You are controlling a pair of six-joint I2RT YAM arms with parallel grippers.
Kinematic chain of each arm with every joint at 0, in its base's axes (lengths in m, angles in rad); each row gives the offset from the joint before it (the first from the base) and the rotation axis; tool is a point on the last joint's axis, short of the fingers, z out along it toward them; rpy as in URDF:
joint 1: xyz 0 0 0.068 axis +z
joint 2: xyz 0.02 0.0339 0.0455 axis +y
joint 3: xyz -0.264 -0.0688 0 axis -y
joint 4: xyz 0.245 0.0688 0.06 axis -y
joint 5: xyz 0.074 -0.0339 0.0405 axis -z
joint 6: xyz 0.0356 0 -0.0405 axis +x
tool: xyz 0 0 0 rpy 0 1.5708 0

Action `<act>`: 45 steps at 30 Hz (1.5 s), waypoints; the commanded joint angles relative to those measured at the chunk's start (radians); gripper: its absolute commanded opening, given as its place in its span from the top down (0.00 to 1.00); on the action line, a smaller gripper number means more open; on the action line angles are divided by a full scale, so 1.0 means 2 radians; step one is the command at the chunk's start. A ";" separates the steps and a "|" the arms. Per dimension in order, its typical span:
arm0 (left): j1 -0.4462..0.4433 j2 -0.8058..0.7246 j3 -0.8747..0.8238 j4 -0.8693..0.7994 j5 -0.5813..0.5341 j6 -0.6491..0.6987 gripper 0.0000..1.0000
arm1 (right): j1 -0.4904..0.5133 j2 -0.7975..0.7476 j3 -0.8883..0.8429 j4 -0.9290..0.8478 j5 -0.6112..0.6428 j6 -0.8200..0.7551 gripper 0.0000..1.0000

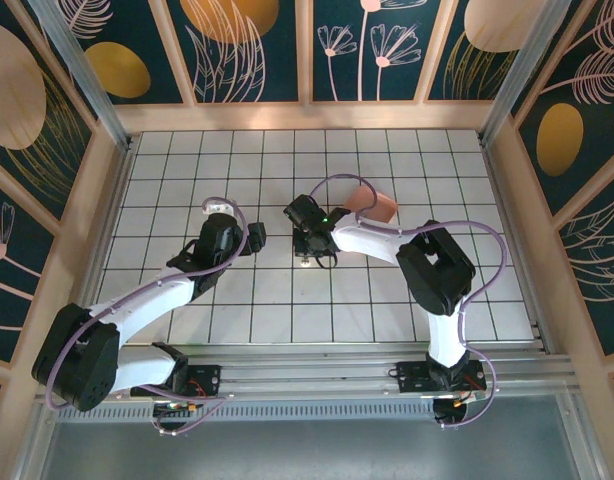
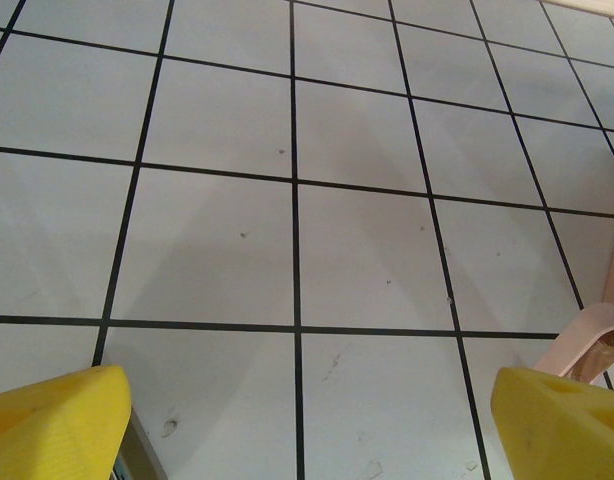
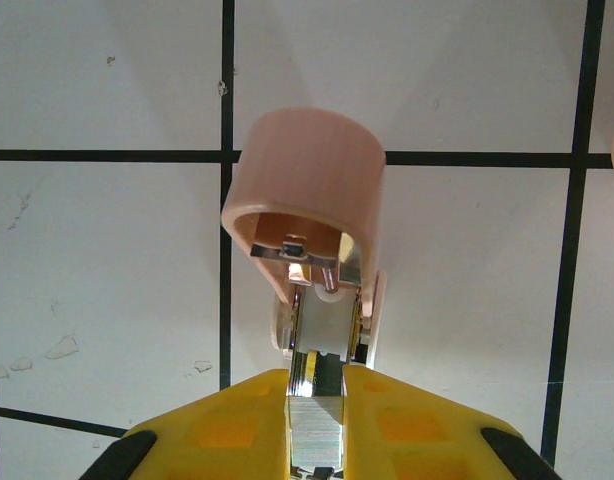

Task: Load the staples into the stapler

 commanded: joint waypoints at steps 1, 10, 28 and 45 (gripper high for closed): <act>0.002 0.000 0.011 0.009 0.001 0.009 0.08 | -0.002 -0.007 0.012 -0.001 0.004 0.002 0.82; 0.003 -0.005 0.008 0.009 -0.001 0.008 0.08 | -0.001 -0.019 0.005 0.005 0.006 0.004 0.82; 0.003 -0.011 0.004 0.010 -0.001 0.005 0.08 | 0.002 -0.045 -0.013 0.015 0.009 0.010 0.82; 0.002 -0.010 0.005 0.010 -0.001 0.005 0.08 | 0.001 -0.001 0.011 -0.012 -0.009 0.011 0.82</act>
